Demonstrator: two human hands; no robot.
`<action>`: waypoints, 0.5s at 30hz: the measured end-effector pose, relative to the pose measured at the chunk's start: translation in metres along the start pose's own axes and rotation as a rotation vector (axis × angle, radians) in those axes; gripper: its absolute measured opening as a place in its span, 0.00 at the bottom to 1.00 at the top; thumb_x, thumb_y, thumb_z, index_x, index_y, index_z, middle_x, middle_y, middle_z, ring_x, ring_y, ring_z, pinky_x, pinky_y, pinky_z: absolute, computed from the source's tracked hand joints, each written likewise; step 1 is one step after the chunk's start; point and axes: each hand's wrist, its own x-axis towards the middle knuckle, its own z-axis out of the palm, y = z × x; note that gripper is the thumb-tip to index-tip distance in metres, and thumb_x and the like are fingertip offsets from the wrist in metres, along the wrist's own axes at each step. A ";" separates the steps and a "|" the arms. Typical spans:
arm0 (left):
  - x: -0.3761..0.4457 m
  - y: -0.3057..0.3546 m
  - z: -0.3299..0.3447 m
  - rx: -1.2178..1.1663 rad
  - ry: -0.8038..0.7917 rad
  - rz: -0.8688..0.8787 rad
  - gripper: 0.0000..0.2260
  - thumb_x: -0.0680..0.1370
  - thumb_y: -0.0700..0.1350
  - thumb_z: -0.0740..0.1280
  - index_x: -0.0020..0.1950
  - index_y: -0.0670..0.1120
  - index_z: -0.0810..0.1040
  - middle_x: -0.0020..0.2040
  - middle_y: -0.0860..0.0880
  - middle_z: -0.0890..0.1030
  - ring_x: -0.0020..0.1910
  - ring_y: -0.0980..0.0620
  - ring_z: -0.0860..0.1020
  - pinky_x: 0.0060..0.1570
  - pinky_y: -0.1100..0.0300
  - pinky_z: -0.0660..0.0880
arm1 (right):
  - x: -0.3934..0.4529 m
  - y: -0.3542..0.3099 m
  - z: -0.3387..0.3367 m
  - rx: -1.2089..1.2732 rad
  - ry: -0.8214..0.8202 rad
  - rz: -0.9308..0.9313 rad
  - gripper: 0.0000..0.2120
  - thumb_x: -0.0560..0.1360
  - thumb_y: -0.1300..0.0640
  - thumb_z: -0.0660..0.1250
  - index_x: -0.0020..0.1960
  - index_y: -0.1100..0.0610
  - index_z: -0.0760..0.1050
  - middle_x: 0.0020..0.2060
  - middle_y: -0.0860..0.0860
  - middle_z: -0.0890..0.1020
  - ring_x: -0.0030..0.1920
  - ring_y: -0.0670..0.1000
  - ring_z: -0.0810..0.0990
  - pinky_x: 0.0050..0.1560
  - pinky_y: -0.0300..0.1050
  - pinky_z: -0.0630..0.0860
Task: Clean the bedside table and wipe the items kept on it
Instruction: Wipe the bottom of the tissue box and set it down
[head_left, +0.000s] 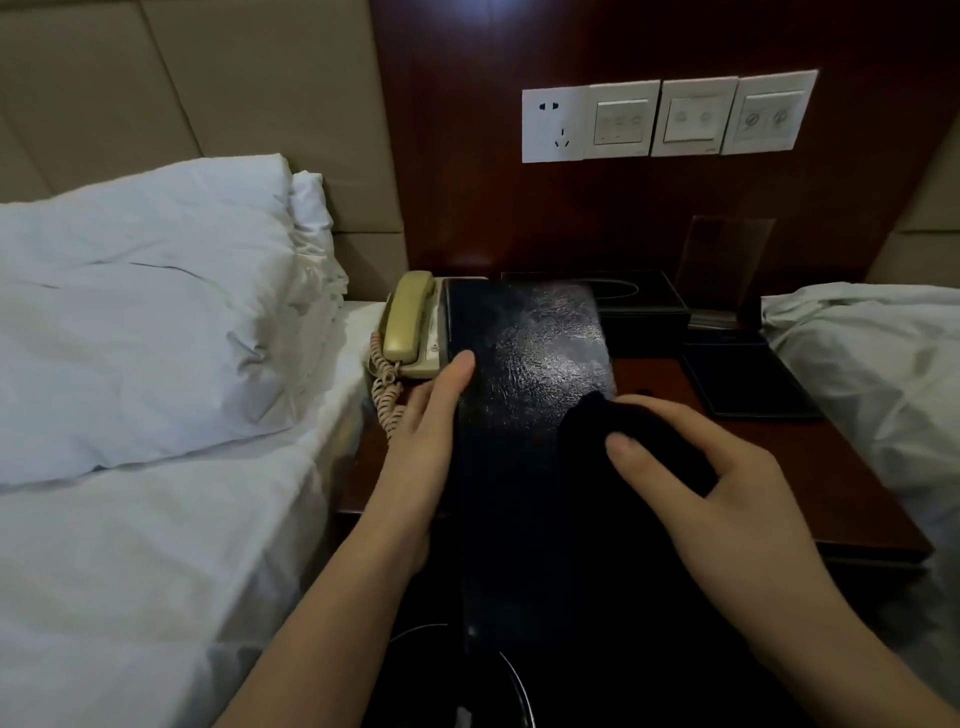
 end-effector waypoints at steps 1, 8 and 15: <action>-0.002 0.002 0.003 0.031 -0.030 -0.005 0.34 0.63 0.77 0.70 0.65 0.64 0.79 0.64 0.57 0.83 0.65 0.52 0.81 0.70 0.48 0.72 | -0.001 0.001 0.001 -0.005 0.006 -0.003 0.09 0.75 0.54 0.71 0.51 0.40 0.82 0.44 0.37 0.85 0.45 0.37 0.83 0.41 0.29 0.76; -0.013 -0.001 0.007 0.032 -0.150 -0.003 0.41 0.58 0.50 0.83 0.69 0.50 0.74 0.57 0.47 0.86 0.53 0.46 0.86 0.51 0.51 0.82 | 0.013 0.002 -0.010 0.018 0.081 0.052 0.09 0.76 0.52 0.70 0.53 0.41 0.81 0.44 0.37 0.85 0.46 0.39 0.83 0.46 0.41 0.80; -0.012 -0.003 0.008 -0.070 -0.107 0.119 0.26 0.68 0.52 0.76 0.66 0.53 0.80 0.60 0.47 0.85 0.59 0.44 0.84 0.63 0.41 0.78 | 0.016 0.009 -0.009 -0.084 0.010 -0.060 0.10 0.76 0.50 0.69 0.57 0.41 0.80 0.51 0.38 0.83 0.53 0.37 0.80 0.56 0.38 0.78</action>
